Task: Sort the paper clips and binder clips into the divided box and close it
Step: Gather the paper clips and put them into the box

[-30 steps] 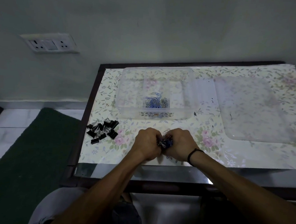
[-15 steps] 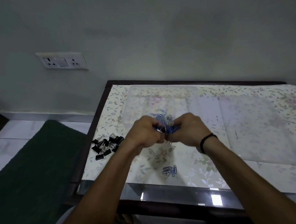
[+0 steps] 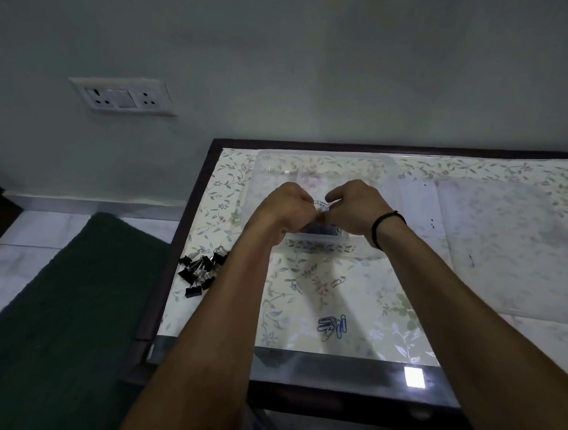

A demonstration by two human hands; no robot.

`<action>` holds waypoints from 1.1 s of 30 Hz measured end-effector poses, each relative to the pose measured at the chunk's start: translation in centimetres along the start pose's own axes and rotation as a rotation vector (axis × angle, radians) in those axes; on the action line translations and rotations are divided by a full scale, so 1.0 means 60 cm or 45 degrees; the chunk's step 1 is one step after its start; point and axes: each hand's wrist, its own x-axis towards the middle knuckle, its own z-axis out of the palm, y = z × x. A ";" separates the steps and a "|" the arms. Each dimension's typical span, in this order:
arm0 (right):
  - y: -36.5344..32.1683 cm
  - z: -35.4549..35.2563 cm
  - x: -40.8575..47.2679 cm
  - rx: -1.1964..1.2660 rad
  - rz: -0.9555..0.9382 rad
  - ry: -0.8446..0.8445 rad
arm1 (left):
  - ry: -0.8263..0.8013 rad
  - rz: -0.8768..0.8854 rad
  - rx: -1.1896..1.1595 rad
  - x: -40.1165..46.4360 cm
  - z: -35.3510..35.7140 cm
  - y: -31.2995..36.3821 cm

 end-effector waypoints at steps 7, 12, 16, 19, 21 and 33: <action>0.000 0.021 -0.021 -0.099 -0.138 -0.002 | 0.089 0.125 0.078 -0.021 -0.002 -0.004; 0.001 0.034 -0.058 -0.136 -0.279 0.211 | 0.329 0.360 0.218 -0.045 0.007 -0.010; 0.011 0.029 -0.089 -0.185 -0.325 0.229 | 0.408 0.450 0.274 -0.067 0.023 -0.012; 0.023 0.020 -0.110 -0.197 -0.289 0.162 | 0.380 0.487 0.301 -0.086 0.039 -0.016; 0.038 0.017 -0.128 -0.205 -0.237 0.126 | 0.355 0.508 0.336 -0.102 0.048 -0.025; 0.123 0.045 -0.206 -0.527 -0.064 -0.164 | 0.042 0.232 0.741 -0.172 0.066 -0.141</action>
